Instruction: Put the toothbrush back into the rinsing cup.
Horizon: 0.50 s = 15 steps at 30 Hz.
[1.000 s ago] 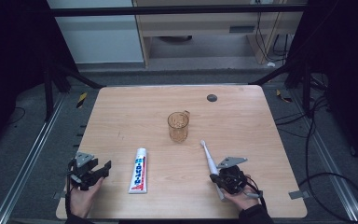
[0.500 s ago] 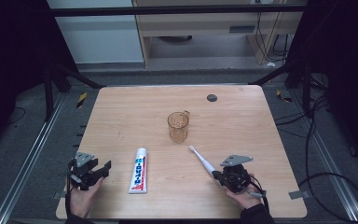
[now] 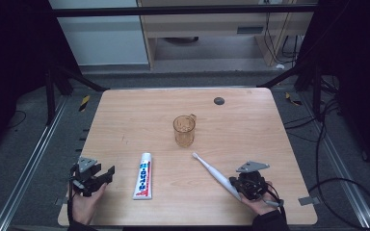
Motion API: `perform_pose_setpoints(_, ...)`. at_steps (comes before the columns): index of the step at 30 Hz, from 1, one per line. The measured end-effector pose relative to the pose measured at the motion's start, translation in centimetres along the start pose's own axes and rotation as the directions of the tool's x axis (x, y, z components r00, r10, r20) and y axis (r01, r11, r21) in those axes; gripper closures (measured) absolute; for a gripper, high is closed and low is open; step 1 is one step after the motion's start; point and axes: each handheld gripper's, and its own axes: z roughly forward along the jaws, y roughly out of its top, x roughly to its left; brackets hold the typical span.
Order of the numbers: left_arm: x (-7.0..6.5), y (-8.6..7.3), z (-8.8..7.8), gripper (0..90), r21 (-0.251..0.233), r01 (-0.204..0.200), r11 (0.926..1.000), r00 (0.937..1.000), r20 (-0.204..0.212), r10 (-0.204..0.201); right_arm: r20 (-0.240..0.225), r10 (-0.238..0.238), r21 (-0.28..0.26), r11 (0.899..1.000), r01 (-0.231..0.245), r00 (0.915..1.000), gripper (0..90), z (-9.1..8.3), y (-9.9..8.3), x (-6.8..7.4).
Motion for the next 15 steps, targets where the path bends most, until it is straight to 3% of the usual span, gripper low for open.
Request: perform_pose_setpoints(15,0.00,-0.01,0.21,43.4,0.004,-0.004,1.0000,1.0000,-0.002,0.004,0.023,0.026,-0.012,1.000,-0.026,0.9994,90.0,-0.29,0.26,-0.35)
